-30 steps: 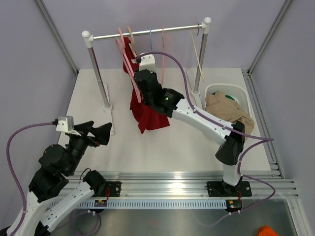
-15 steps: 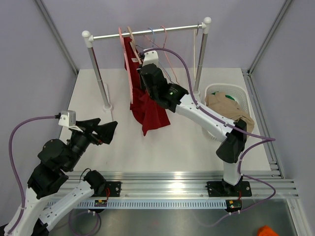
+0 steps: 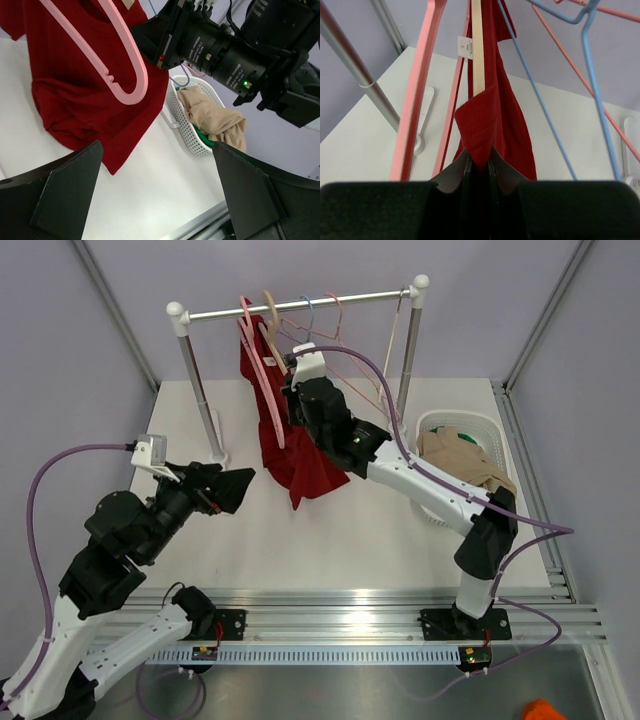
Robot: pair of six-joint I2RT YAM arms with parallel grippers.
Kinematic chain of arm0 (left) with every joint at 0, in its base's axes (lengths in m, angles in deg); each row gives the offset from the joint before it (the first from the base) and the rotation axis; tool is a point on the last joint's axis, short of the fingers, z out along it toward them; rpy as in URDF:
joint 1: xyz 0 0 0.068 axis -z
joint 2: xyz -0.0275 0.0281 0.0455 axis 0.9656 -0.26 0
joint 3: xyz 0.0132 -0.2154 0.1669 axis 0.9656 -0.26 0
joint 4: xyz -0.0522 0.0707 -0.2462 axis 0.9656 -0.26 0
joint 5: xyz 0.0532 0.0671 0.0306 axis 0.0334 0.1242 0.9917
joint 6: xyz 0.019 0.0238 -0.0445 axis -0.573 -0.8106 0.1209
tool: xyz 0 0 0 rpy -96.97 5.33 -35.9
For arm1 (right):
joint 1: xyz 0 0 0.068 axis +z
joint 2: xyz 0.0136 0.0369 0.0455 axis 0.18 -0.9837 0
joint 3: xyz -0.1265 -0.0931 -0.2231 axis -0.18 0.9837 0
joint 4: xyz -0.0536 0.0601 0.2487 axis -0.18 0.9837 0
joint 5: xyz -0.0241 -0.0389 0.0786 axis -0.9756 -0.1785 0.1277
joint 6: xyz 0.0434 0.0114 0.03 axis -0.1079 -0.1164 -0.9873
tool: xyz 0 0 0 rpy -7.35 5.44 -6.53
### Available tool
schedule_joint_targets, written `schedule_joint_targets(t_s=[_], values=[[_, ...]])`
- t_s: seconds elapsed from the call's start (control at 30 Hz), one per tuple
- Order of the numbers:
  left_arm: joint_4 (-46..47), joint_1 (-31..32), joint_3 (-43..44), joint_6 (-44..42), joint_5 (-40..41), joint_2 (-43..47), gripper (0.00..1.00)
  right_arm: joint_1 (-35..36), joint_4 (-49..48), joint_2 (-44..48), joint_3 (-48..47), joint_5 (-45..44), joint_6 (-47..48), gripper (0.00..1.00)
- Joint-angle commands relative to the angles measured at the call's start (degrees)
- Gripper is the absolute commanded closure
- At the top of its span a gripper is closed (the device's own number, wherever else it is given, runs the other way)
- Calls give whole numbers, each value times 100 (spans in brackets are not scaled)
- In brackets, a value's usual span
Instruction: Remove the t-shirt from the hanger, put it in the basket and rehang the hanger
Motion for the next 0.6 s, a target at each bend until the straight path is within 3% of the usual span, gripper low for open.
schedule_joint_targets(t_s=[0.0,0.17,0.57], values=[[448,-22,398,343,-261,-230,1,81,-1565,795,365,142,355,100],[861,-22,504,712,-288,-476,2,257,-2312,1155,1428,11,407,100],[1555,-22,802,1310,-481,-1626,7,792,-2973,1885,3064,-701,434,100]])
